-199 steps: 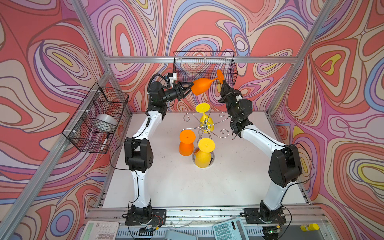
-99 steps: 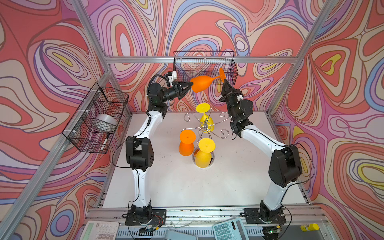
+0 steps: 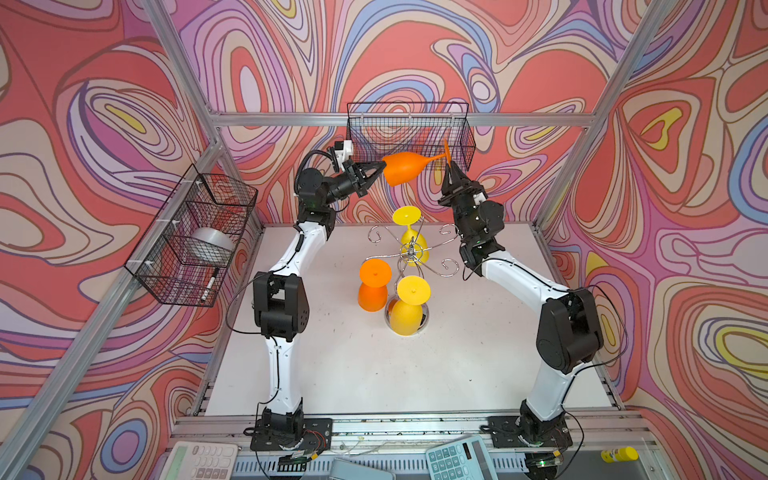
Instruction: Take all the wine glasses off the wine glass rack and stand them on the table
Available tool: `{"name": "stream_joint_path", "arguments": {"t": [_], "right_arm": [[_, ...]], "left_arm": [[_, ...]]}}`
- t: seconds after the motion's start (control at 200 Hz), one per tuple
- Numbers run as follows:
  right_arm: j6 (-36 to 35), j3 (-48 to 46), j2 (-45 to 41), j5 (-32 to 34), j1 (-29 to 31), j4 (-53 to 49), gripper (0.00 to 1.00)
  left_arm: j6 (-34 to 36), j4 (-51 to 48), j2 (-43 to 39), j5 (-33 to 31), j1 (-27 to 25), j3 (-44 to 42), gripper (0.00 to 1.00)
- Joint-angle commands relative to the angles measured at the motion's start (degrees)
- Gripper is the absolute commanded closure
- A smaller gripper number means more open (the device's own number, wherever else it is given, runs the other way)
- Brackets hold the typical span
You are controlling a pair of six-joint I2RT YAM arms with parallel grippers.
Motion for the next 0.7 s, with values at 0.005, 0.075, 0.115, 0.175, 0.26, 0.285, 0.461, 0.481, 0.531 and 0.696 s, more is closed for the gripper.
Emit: {"name": "stream_joint_path", "arguments": {"t": [0.005,0.075,0.115,0.175,0.26,0.285,0.461,0.481,0.531,0.696], "right_arm": [[4.7,-0.9,1.2,-1.8,1.1,1.5,0.85],[4.5,-0.5,1.6,-2.1,1.0,2.0,0.86],[4.3,-0.3,1.8,-2.3,1.1,2.1,0.86],[4.2,-0.1,2.1,-2.5,1.1,2.4,0.82],[4.1,-0.1,2.3,-2.9,1.0,2.5,0.77],[4.0,-0.2,2.3,-2.9,1.1,2.7,0.77],[3.6,-2.1,1.8,-3.5,1.1,3.3,0.69],[3.5,-2.3,1.7,-3.6,1.1,3.3,0.68],[3.5,-2.7,1.6,-3.6,1.1,3.5,0.66],[3.2,-3.4,1.2,-4.0,1.1,3.8,0.60]], "left_arm": [[-3.8,2.4,2.2,-2.6,-0.1,0.6,1.00],[-4.3,2.8,2.4,-2.5,-0.1,0.8,1.00],[-4.1,2.5,2.2,-2.5,-0.1,0.6,1.00],[-3.7,2.3,2.0,-2.4,-0.1,0.3,1.00],[-3.4,2.3,1.6,-2.7,-0.1,-0.1,1.00],[-3.3,2.4,1.6,-2.7,-0.1,-0.2,1.00],[-0.6,0.5,0.3,-3.1,-0.1,-0.6,1.00],[-0.1,0.2,0.1,-3.1,-0.1,-0.7,1.00],[1.1,-0.8,-0.4,-3.2,-0.1,-0.9,1.00],[5.4,-4.2,-2.4,-3.4,0.0,-1.8,1.00]]}}
